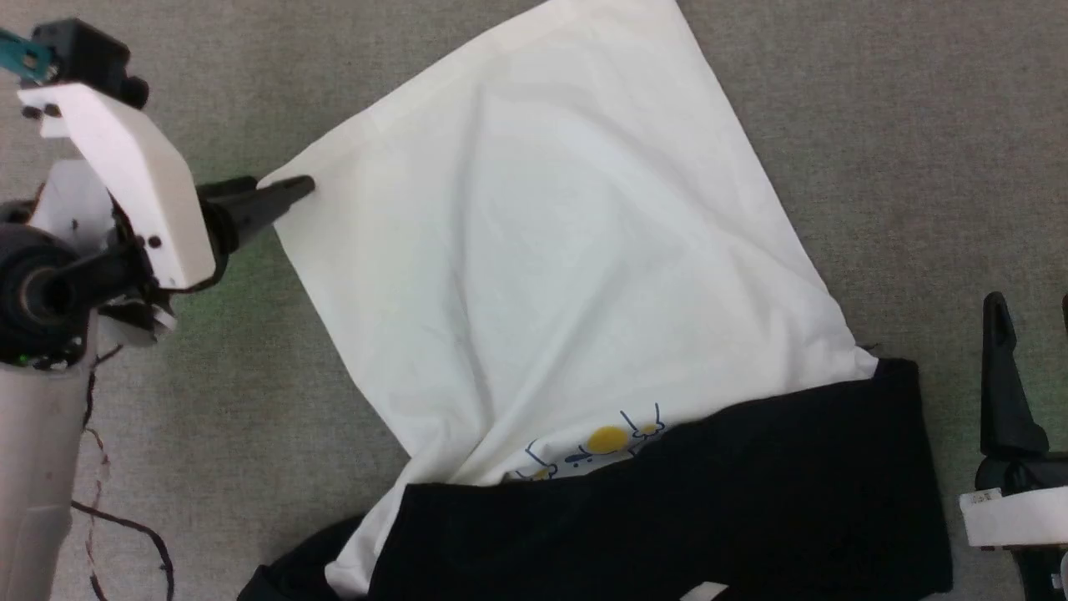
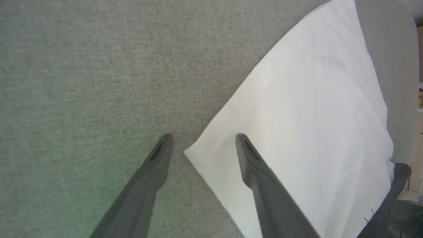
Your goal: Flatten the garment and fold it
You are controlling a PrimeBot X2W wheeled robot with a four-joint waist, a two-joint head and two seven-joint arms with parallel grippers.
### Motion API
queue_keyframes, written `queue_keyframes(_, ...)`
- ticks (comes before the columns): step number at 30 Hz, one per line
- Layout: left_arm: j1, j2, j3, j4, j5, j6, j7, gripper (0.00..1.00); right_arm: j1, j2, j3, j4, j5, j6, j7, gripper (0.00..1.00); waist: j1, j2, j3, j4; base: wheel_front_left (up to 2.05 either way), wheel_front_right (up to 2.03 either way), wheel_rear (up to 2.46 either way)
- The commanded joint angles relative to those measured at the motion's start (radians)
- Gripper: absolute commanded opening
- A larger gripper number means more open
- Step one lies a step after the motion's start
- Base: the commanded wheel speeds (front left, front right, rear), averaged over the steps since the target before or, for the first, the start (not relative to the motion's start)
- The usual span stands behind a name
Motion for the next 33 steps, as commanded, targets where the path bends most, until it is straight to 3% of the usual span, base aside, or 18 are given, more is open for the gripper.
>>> queue_keyframes(1, 0.028, -0.014, -0.004, 0.002, -0.012, 0.014, 0.008, 1.00, -0.013, 0.002, 0.003, 0.006, 0.000, -0.001, 0.001, 1.00, -0.0001, 0.0000, -0.017, 0.004, 0.00, 0.00, 0.00)
queue_keyframes(6, 0.064, -0.020, -0.002, -0.012, -0.027, 0.017, 0.007, 1.00, -0.015, 0.002, 0.005, 0.007, 0.000, -0.001, 0.003, 1.00, -0.0001, 0.0000, -0.025, 0.000, 0.00, 0.00, 0.00)
queue_keyframes(7, 0.069, -0.023, 0.001, -0.014, -0.025, 0.009, -0.009, 0.89, -0.015, 0.002, 0.005, 0.005, -0.001, -0.001, 0.004, 1.00, -0.0001, 0.0000, -0.024, -0.002, 0.00, 0.00, 0.00)
queue_keyframes(8, 0.073, -0.028, 0.006, -0.015, -0.022, -0.004, -0.034, 0.29, -0.015, 0.002, 0.003, 0.002, -0.002, -0.001, 0.005, 1.00, -0.0001, 0.0000, -0.023, -0.005, 0.00, 0.00, 0.00)
queue_keyframes(9, 0.075, -0.037, 0.015, -0.012, -0.021, -0.017, -0.066, 0.00, -0.014, 0.002, 0.000, -0.001, -0.003, -0.001, 0.006, 1.00, -0.0001, 0.0000, -0.022, -0.008, 0.00, 0.00, 0.00)
queue_keyframes(12, 0.085, -0.056, 0.032, 0.012, -0.029, -0.052, -0.126, 0.00, -0.011, 0.002, -0.010, -0.007, -0.006, -0.001, 0.009, 1.00, -0.0001, 0.0000, -0.022, -0.015, 0.00, 0.00, 0.00)
queue_keyframes(25, 0.072, -0.053, 0.058, 0.063, 0.001, -0.092, -0.230, 0.00, -0.028, 0.002, 0.013, -0.040, -0.043, -0.001, 0.046, 1.00, -0.0001, 0.0000, -0.127, -0.007, 0.00, 0.00, 0.00)
queue_keyframes(30, 0.075, -0.058, 0.058, 0.059, 0.018, -0.111, -0.280, 0.00, -0.203, -0.005, 0.124, -0.134, -0.148, -0.001, 0.156, 1.00, -0.0001, 0.0000, -0.163, 0.005, 0.00, 0.00, 0.00)
queue_keyframes(33, 0.068, -0.067, 0.050, 0.061, 0.025, -0.119, -0.299, 0.00, -0.387, -0.057, 0.205, -0.139, -0.163, -0.001, 0.255, 1.00, -0.0001, 0.0000, -0.156, 0.020, 0.00, 0.00, 0.00)
